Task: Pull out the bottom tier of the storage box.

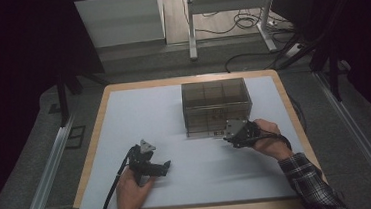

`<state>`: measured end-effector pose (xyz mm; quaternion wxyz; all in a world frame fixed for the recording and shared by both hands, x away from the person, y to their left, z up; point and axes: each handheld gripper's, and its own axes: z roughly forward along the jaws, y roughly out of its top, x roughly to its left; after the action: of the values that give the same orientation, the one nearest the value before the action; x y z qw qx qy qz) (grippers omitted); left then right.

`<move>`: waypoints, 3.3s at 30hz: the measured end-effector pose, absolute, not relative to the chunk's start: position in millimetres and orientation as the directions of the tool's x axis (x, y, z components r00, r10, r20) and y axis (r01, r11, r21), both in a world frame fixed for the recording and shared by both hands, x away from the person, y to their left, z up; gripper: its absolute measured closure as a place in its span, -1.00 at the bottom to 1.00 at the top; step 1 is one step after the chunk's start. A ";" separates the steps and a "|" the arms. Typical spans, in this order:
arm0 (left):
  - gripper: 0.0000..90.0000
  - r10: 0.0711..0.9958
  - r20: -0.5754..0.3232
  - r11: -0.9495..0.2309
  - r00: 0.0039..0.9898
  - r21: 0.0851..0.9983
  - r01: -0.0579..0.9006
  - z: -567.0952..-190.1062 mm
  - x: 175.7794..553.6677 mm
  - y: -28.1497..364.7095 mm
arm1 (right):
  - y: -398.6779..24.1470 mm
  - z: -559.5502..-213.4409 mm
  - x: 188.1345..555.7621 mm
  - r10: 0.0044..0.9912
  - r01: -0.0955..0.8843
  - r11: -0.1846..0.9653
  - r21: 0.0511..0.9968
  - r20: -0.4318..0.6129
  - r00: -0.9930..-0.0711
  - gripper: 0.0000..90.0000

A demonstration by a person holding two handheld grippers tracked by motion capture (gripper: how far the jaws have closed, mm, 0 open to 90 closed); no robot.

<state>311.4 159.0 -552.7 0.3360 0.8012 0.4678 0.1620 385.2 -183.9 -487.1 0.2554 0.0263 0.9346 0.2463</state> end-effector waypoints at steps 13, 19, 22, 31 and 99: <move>-1.00 0.857 -0.053 -0.341 0.513 0.688 0.641 -552.5 311.4 159.3 | -206.2 -477.1 417.5 0.152 -0.016 0.867 0.499 -0.296 -0.943 0.42; -1.00 0.857 -0.052 -0.342 0.513 0.688 0.640 -552.5 311.4 159.4 | -213.2 -479.6 432.5 0.145 0.006 0.875 0.483 -0.251 -0.957 0.50; -1.00 0.857 -0.052 -0.342 0.513 0.688 0.641 -552.5 311.4 159.4 | -216.5 -482.2 442.0 0.132 0.011 0.885 0.466 -0.229 -0.964 0.57; -1.00 0.857 -0.052 -0.341 0.513 0.688 0.641 -552.5 311.4 159.4 | -218.6 -489.3 456.9 0.076 -0.002 0.897 0.442 -0.158 -0.984 0.70; -1.00 0.857 -0.052 -0.343 0.513 0.687 0.641 -552.4 311.4 159.4 | -222.0 -487.3 416.0 -0.104 -0.147 0.904 0.401 -0.126 -0.987 0.92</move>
<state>311.4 159.4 -552.4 0.3340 0.8032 0.4660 0.1616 416.0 -222.0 -487.3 0.0508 -0.0645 0.9744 0.2091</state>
